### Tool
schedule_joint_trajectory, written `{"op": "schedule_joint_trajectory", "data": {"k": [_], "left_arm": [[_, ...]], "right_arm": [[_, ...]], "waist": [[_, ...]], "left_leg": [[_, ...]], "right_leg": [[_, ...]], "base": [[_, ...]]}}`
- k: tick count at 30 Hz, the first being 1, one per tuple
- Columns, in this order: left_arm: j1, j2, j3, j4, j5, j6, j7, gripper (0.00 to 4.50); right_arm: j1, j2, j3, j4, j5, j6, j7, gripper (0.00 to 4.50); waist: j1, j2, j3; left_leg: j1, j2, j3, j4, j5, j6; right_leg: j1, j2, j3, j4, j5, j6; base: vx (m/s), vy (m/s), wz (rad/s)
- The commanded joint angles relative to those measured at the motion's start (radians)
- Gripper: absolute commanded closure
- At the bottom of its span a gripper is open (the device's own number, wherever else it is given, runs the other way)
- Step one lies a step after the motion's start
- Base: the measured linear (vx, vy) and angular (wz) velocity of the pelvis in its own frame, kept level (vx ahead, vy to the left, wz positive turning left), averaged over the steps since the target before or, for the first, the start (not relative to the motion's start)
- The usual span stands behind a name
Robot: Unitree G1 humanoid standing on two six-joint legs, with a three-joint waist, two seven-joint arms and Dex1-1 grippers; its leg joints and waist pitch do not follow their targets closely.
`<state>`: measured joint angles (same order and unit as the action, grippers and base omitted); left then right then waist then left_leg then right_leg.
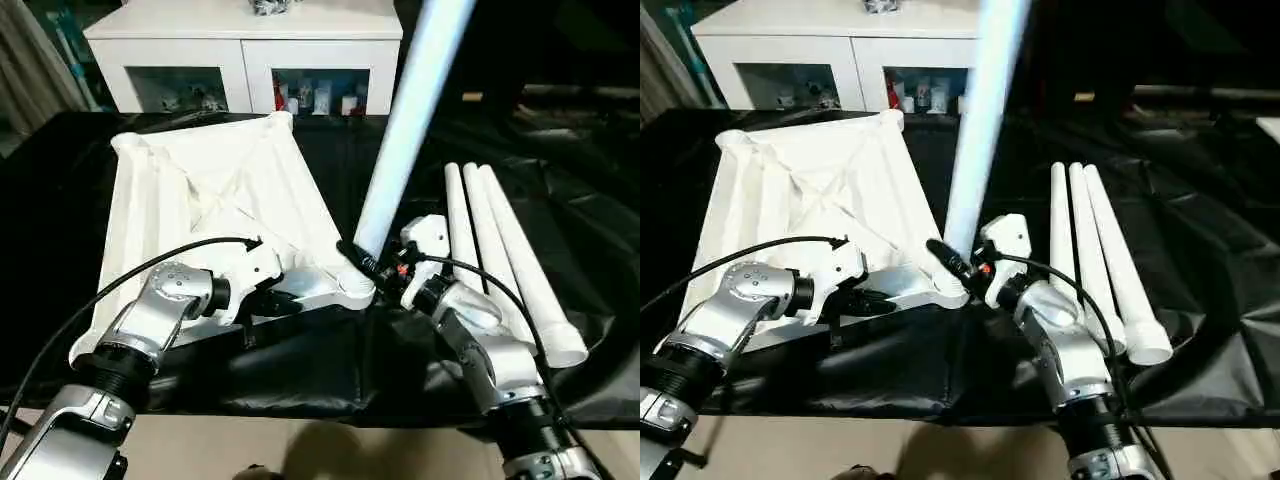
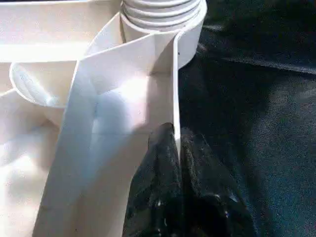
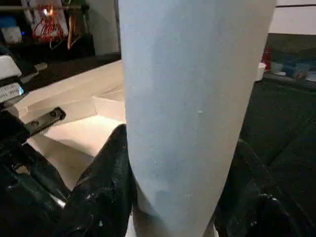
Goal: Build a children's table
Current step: Insert table leg to table base, then rotate leg to tighten
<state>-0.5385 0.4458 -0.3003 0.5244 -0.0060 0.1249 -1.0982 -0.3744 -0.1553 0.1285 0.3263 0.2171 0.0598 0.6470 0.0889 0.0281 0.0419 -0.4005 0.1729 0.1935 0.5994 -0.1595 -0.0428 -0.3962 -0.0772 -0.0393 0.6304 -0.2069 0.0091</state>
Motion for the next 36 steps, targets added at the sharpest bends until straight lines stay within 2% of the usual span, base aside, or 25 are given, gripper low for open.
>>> {"op": "schedule_joint_trajectory", "data": {"k": [1,2,3,4,8,10,11,13,15,17,23,27,28,36], "left_arm": [[-0.003,-0.007,0.031,-0.037,-0.023,-0.019,0.033,4.5],[0.003,-0.007,0.032,-0.043,-0.023,-0.016,0.036,4.5],[0.012,-0.005,0.033,-0.055,-0.024,-0.013,0.039,4.5],[0.014,-0.004,0.033,-0.059,-0.025,-0.012,0.04,4.5],[0.024,-0.001,0.035,-0.067,-0.025,-0.01,0.043,4.5],[0.03,0.001,0.033,-0.073,-0.023,-0.008,0.039,4.5],[0.031,0.002,0.032,-0.073,-0.02,-0.008,0.035,4.5],[0.037,0.003,0.029,-0.077,-0.014,-0.007,0.029,4.5],[0.04,0.005,0.027,-0.08,-0.014,-0.007,0.027,4.5],[0.039,0.009,0.027,-0.08,-0.017,-0.003,0.023,4.5],[0.019,0.025,0.027,-0.06,-0.015,-0.006,0.004,4.5],[0.02,0.032,0.027,-0.067,-0.015,-0.003,0.002,4.5],[0.023,0.034,0.028,-0.07,-0.015,-0.003,0.003,4.5],[0.036,0.04,0.026,-0.06,-0.004,-0.001,0.017,4.5]], "right_arm": [[0.034,-0.013,0.042,0.066,-0.033,0.057,0.028,2.66],[0.032,-0.016,0.046,0.069,-0.034,0.058,0.034,2.66],[0.03,-0.021,0.05,0.077,-0.035,0.058,0.042,2.66],[0.03,-0.022,0.051,0.079,-0.035,0.058,0.044,2.66],[0.037,-0.025,0.048,0.092,-0.039,0.059,0.05,2.66],[0.042,-0.027,0.046,0.109,-0.047,0.062,0.048,2.66],[0.038,-0.027,0.044,0.123,-0.049,0.062,0.043,2.66],[0.025,-0.026,0.038,0.148,-0.056,0.061,0.024,2.66],[0.018,-0.024,0.032,0.155,-0.054,0.064,0.018,2.66],[0.011,-0.019,0.022,0.158,-0.042,0.077,0.017,2.66],[-0.012,-0.018,0.019,0.182,-0.034,0.102,0.031,2.66],[-0.021,-0.022,0.027,0.201,-0.038,0.105,0.047,2.66],[-0.025,-0.024,0.032,0.208,-0.042,0.101,0.052,2.66],[-0.041,-0.024,0.039,0.237,-0.063,0.068,0.041,2.66]], "waist": [[-0.004,-0.007,-0.054],[-0.005,-0.007,-0.054],[-0.005,-0.022,-0.056],[-0.004,-0.018,-0.056],[-0.004,-0.023,-0.055],[-0.004,-0.019,-0.055],[-0.005,-0.021,-0.054],[-0.006,-0.016,-0.055],[-0.009,-0.018,-0.053],[-0.01,-0.015,-0.05],[-0.011,-0.018,-0.049],[-0.011,-0.024,-0.048],[-0.012,-0.028,-0.048],[-0.014,-0.03,-0.045]], "left_leg": [[0.034,0.06,-0.03,-0.088,-0.318,0.001],[0.033,0.06,-0.029,-0.088,-0.319,0.0],[0.03,0.059,-0.028,-0.087,-0.302,0.006],[0.03,0.06,-0.028,-0.086,-0.289,0.012],[0.03,0.059,-0.026,-0.085,-0.28,0.02],[0.031,0.059,-0.027,-0.086,-0.291,0.015],[0.03,0.058,-0.027,-0.086,-0.3,0.012],[0.033,0.059,-0.029,-0.089,-0.318,0.001],[0.034,0.059,-0.029,-0.09,-0.335,-0.006],[0.033,0.059,-0.03,-0.093,-0.353,-0.011],[0.035,0.06,-0.031,-0.095,-0.373,-0.018],[0.036,0.061,-0.033,-0.097,-0.394,-0.027],[0.036,0.061,-0.033,-0.098,-0.401,-0.029],[0.04,0.061,-0.035,-0.102,-0.436,-0.043]], "right_leg": [[0.023,-0.072,0.044,-0.087,-0.244,-0.189],[0.022,-0.072,0.044,-0.087,-0.242,-0.188],[0.027,-0.072,0.044,-0.084,-0.226,-0.187],[0.025,-0.073,0.045,-0.084,-0.218,-0.188],[0.024,-0.071,0.044,-0.085,-0.217,-0.186],[0.023,-0.071,0.044,-0.087,-0.236,-0.183],[0.023,-0.07,0.044,-0.089,-0.245,-0.18],[0.021,-0.071,0.045,-0.089,-0.26,-0.178],[0.02,-0.069,0.044,-0.09,-0.267,-0.177],[0.018,-0.069,0.045,-0.093,-0.284,-0.173],[0.016,-0.07,0.046,-0.095,-0.303,-0.172],[0.014,-0.073,0.046,-0.097,-0.331,-0.163],[0.013,-0.072,0.046,-0.098,-0.34,-0.161],[0.009,-0.073,0.048,-0.103,-0.374,-0.154]], "base": [[0.0,0.0,0.0],[0.0,0.0,0.0],[0.0,0.0,0.0],[0.0,0.0,0.0],[0.0,0.0,0.0],[0.0,0.0,0.0],[0.0,0.0,0.0],[0.0,0.0,0.0],[0.0,0.0,0.0],[0.0,0.0,0.0],[0.0,0.0,0.0],[0.0,0.0,0.0],[0.0,0.0,0.0],[0.0,0.0,0.0]]}}
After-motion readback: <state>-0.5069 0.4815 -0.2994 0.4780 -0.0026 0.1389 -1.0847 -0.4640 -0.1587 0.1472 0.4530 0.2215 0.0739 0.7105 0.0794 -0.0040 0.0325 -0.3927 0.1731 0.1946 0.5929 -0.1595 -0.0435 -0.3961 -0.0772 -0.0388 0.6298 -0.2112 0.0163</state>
